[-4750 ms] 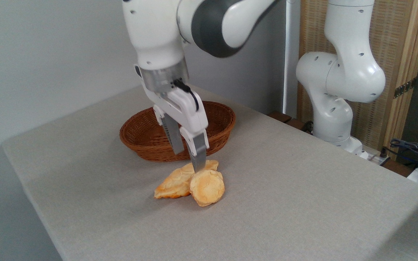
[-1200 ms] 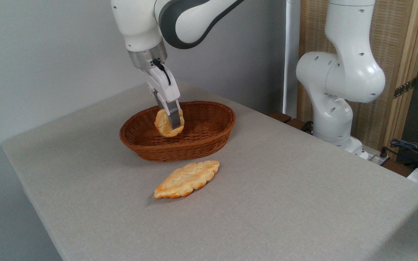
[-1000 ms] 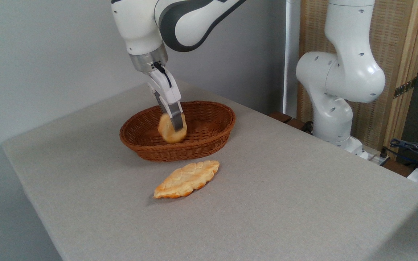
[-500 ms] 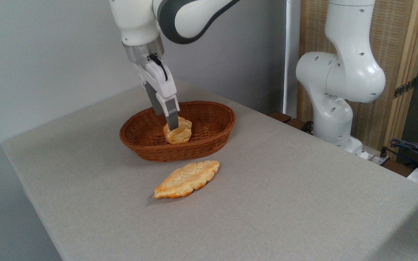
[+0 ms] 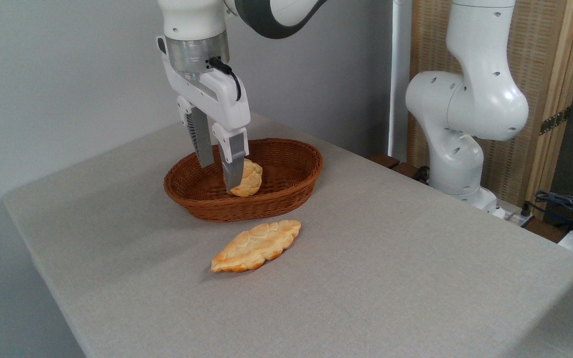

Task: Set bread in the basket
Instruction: 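Open the gripper to release the slice and raise it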

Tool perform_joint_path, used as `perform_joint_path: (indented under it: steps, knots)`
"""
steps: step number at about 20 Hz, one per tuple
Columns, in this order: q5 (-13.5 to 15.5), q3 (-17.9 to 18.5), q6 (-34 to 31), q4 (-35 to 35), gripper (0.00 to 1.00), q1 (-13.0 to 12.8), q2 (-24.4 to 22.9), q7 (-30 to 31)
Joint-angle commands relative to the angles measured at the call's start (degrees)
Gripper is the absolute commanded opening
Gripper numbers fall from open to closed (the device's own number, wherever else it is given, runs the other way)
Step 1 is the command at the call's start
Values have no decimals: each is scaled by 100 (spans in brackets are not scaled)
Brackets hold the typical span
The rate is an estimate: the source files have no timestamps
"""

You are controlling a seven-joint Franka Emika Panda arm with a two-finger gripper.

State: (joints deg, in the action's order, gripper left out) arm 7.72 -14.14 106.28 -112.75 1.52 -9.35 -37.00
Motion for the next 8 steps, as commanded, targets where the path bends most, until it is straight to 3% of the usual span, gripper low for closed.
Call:
perform_joint_path:
  steps: [1,8]
  knots:
    - [-280,157,-90,78,100,-21,3,-71]
    - [-280,544,-116,271,100,-21,3,-571]
